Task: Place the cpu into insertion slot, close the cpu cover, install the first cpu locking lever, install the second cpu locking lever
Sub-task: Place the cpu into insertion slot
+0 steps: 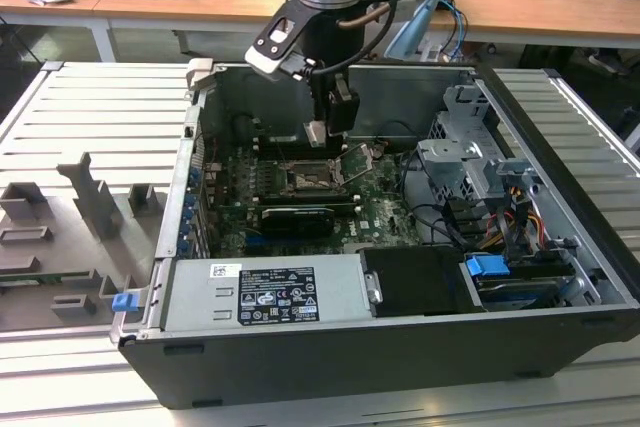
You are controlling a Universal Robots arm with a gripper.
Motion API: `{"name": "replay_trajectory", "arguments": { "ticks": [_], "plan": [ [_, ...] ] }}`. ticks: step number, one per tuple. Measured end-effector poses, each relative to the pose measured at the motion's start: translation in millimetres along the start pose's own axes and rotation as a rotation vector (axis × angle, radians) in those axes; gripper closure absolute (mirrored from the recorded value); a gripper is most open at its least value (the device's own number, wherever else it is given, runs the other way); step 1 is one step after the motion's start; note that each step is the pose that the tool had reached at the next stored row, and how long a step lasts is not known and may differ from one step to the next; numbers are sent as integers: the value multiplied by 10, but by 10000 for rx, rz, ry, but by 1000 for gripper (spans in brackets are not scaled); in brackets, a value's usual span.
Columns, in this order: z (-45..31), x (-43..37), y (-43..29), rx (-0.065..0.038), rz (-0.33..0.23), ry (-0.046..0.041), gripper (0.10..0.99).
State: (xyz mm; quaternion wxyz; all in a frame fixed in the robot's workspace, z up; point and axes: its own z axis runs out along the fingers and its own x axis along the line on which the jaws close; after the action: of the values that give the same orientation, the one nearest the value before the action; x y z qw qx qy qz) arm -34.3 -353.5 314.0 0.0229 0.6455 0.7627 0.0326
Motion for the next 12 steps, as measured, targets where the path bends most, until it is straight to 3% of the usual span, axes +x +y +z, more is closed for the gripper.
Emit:
{"name": "replay_trajectory", "arguments": {
  "ticks": [6,12],
  "plan": [
    [43,0,-4,-4,165,-7,545],
    [199,0,-17,-7,320,-2,545]
  ]
}}
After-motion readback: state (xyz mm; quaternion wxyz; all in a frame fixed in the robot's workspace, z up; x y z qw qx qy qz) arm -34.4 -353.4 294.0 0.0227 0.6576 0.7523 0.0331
